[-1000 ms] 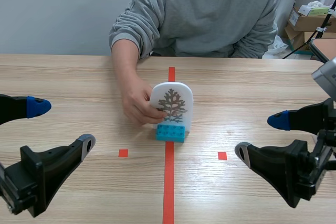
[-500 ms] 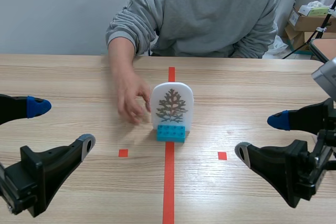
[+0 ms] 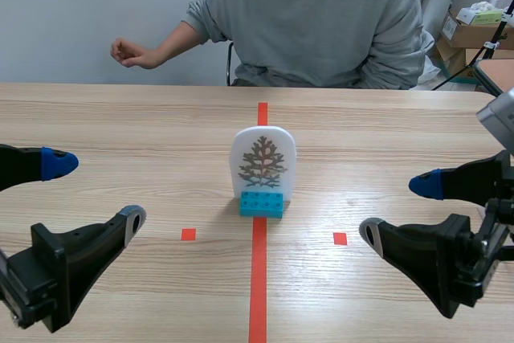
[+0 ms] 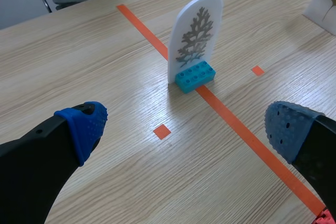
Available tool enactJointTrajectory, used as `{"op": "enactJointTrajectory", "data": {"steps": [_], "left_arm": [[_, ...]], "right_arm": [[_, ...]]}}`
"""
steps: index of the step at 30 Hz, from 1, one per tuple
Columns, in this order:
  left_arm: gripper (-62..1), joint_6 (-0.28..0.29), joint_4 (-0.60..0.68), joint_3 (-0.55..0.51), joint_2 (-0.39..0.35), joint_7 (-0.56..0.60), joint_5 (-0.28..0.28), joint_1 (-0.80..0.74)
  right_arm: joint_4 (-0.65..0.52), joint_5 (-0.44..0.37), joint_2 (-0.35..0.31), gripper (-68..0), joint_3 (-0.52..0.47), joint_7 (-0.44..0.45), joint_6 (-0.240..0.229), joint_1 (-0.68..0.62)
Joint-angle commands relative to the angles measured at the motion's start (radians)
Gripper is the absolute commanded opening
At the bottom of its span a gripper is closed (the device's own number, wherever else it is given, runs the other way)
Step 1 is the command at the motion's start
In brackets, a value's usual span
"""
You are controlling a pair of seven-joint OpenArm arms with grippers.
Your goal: Do the leaf sorting experiment
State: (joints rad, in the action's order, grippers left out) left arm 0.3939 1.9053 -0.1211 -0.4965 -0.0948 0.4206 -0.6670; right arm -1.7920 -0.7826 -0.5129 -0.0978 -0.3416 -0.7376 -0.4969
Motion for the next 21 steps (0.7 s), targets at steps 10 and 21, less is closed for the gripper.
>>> {"op": "enactJointTrajectory", "data": {"steps": [10, 21], "left_arm": [[1.4, 0.002, 0.010, -0.002, -0.003, 0.015, 0.013, 0.000], [1.4, 0.027, -0.033, 0.006, -0.019, 0.014, 0.013, 0.073]], "right_arm": [[-0.014, -0.008, -0.013, -4.1, -0.015, 0.018, -0.008, 0.013], [-0.014, -0.007, -0.014, -4.1, -0.015, 0.018, -0.008, 0.012]]}}
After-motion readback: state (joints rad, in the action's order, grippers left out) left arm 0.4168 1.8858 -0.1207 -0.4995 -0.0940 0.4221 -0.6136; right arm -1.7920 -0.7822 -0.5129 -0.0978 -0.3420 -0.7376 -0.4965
